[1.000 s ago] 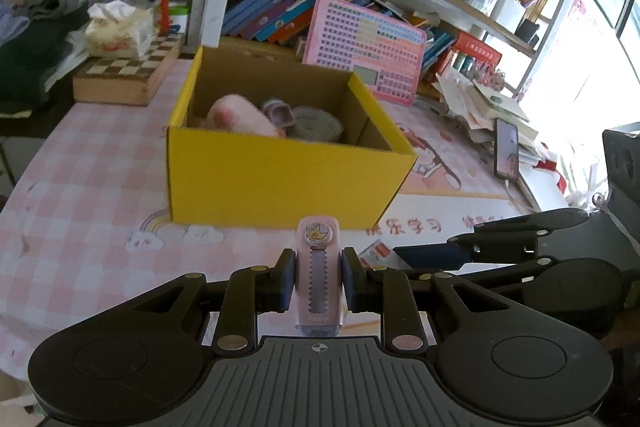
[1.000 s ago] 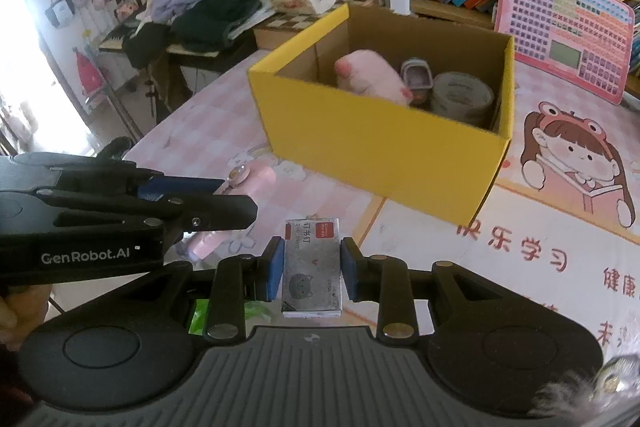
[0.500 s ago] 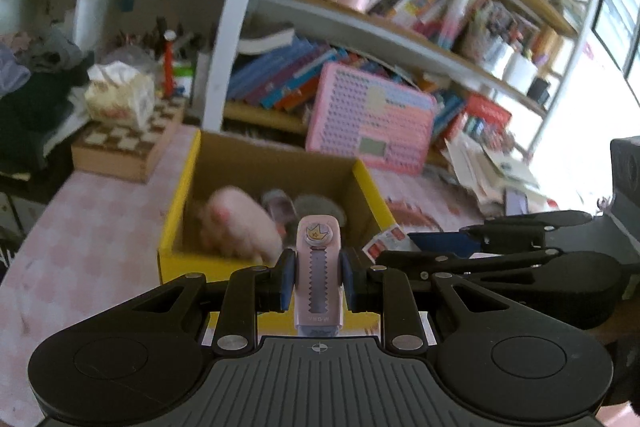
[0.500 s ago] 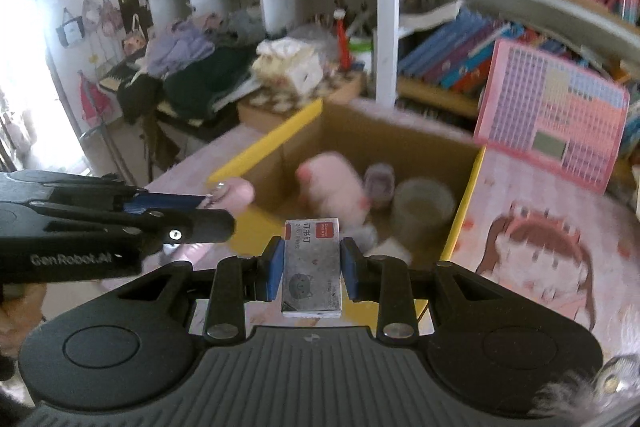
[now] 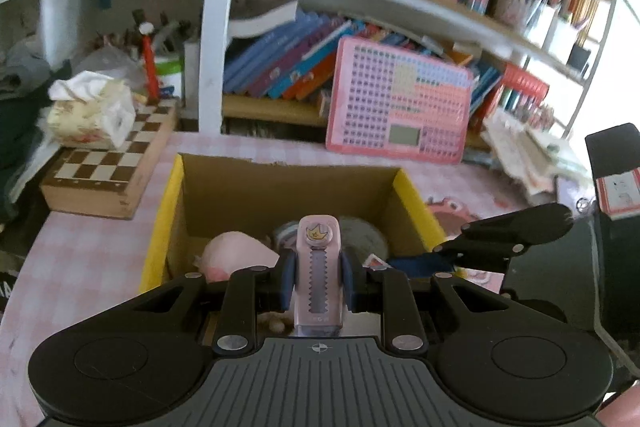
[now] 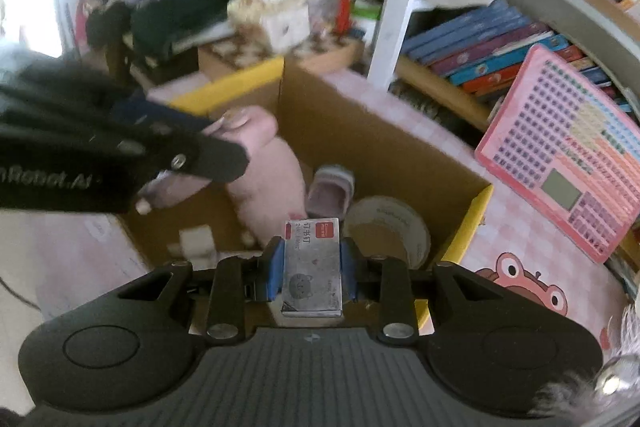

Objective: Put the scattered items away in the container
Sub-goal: 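Lower the card and stick into the yellow box and open both tools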

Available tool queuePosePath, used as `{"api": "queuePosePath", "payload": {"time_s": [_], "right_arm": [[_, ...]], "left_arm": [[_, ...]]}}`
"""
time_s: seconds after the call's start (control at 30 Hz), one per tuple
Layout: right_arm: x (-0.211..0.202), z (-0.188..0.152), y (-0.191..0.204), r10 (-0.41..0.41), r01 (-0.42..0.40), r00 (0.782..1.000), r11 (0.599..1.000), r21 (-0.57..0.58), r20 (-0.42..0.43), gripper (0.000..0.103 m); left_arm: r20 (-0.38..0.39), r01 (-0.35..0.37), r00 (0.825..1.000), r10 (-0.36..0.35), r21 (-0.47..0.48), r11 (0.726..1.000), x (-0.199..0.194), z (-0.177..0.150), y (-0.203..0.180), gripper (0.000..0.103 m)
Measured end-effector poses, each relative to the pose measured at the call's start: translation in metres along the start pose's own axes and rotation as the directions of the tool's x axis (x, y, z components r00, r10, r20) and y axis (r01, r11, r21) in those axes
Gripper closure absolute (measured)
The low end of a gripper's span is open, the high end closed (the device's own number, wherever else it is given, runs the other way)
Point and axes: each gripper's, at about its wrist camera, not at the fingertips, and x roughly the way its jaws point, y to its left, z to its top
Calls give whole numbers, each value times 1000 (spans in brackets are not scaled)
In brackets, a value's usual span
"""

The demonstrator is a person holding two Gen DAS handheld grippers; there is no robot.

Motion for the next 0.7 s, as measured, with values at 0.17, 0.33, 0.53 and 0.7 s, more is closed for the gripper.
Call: {"api": "queuePosePath", "payload": {"time_s": [0.17,0.33,0.53,0.7], "right_arm": [[25,3,-5,24,-26,998,999,-38,-60,74],[36,4,-8,50,-54,994,998,-42,-96,74],[42,3,-8,65,-70,992,997,-43,-108,74],[27,5,-13,83,-83,996,996,-7,-42,67]], "left_arm": [[-89,-5,996,4,-12,1000,35,3,5,80],[-136,2,991,-3,-12,1000,53,2,5,80],[-164,-7,986,6,-8,1000,68,5,4,80],[-136,-28,990,30,15,999,65,8,-2,77]]}}
